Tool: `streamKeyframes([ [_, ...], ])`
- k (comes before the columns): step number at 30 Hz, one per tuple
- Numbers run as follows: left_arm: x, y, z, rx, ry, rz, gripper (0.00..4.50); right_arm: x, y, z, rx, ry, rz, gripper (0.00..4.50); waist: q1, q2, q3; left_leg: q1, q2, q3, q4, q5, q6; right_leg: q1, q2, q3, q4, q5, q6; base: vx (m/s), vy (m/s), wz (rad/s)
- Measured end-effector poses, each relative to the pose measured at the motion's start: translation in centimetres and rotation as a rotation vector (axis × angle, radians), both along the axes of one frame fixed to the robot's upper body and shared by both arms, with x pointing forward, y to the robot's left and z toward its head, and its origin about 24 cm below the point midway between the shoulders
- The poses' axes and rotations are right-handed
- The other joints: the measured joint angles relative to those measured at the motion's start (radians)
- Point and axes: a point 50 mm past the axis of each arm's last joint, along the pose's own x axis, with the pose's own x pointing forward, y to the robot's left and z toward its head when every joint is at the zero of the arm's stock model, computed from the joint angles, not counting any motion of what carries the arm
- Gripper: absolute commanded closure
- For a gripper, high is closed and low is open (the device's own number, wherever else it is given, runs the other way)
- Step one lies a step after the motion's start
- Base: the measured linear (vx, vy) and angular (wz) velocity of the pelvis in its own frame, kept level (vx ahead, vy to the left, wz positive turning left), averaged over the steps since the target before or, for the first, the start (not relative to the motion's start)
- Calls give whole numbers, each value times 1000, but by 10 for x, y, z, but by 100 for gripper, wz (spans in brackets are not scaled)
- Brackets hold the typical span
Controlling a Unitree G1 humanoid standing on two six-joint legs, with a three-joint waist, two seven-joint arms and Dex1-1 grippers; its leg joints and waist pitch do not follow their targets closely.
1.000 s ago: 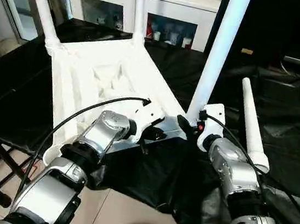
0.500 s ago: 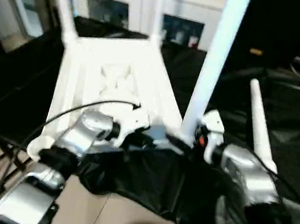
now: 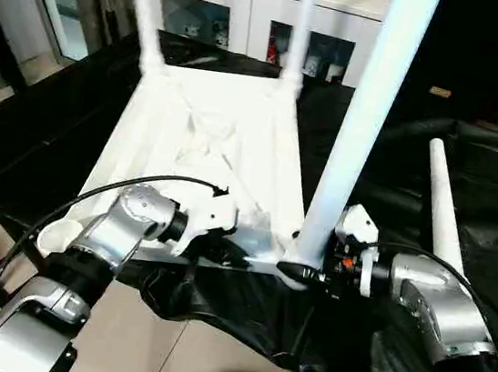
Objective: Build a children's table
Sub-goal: Rotate leg to tighten
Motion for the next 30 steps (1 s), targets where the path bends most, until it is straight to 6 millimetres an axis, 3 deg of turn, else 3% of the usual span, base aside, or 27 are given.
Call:
streamKeyframes([
  [3, 0, -1, 0, -1, -3, 6, 450, 0, 1, -1, 5, -1, -6, 160, 0, 0, 0, 0, 0, 0, 0, 0, 0, 0, 0, 1, 0, 0, 0, 0, 0, 0],
  [8, 9, -7, -4, -2, -22, 128, 450, 11, 6, -7, 6, -36, -199, 172, -10, -2, -1, 2, -1, 0, 0, 0, 0, 4, 0, 2, 0, -3, 6, 0, 0, 0],
  [12, 25, -24, -5, 1, -44, 300, 450, 36, 18, -13, 22, -70, -525, 174, -36, -2, -1, 2, -1, 0, 1, 0, -1, 3, 0, 1, -2, -3, 7, 0, 0, 0],
  [19, 36, -52, -6, -27, -61, 477, 450, 59, 31, -15, 15, -109, -892, 175, -37, 0, -1, 2, -1, -2, 2, 1, -1, 1, 0, -1, -3, -3, 7, 0, 0, 0],
  [20, 36, -53, -6, -29, -62, 480, 450, 60, 31, -15, 17, -117, -893, 175, -36, 0, -1, 1, -1, -2, 2, 1, -1, 1, 0, -1, -3, -3, 7, 0, 0, 0],
  [23, 36, -53, -6, -33, -66, 472, 450, 59, 30, -15, 30, -119, -873, 106, -34, 2, -2, 0, -1, -2, 1, 1, -1, 2, 0, -1, -2, -2, 7, 0, 0, 0],
  [30, 34, -41, -3, -25, -81, 404, 450, 54, 26, -13, 40, -126, -692, 68, -38, 5, -4, 0, 0, -2, -1, 2, 1, 1, 1, -1, 0, 1, 2, 0, 0, 0],
])
